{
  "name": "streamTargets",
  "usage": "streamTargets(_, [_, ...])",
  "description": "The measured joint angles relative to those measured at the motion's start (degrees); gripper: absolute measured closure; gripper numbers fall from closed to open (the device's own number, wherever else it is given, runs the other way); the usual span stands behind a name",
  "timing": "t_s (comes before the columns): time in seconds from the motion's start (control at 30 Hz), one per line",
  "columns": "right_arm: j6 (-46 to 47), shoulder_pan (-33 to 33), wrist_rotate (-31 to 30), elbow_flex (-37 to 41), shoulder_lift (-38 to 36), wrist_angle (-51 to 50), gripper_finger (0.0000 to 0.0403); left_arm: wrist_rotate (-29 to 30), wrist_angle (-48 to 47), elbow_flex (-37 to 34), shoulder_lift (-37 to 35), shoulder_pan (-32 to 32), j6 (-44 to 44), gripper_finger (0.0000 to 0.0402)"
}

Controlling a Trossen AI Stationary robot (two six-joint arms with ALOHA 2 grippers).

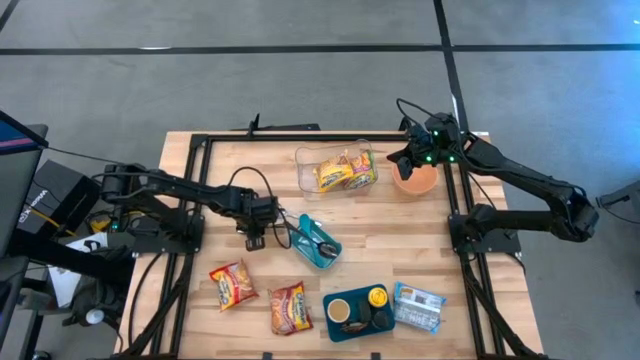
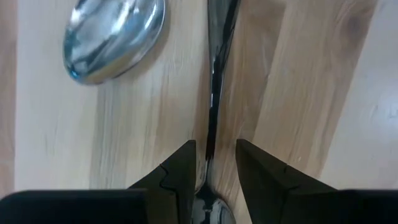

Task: Pick & Place Food Item
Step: Put the black spoon into the green bin

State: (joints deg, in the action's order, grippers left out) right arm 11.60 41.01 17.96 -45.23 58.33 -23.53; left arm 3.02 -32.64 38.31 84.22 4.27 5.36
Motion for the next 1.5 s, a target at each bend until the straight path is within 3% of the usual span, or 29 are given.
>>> streamTargets(1.1, [0.0,0.0,0.0,0.0,-0.04,0.0,0.0403,0.14,3.78,-2.91,-0.34,0.0,3.05,0.0295])
streamTargets(1.5, [0.0,0.02,0.0,0.0,-0.04,0.0,0.0403,0.47,4.25,-2.91,-0.28,-0.02,3.07,0.0351])
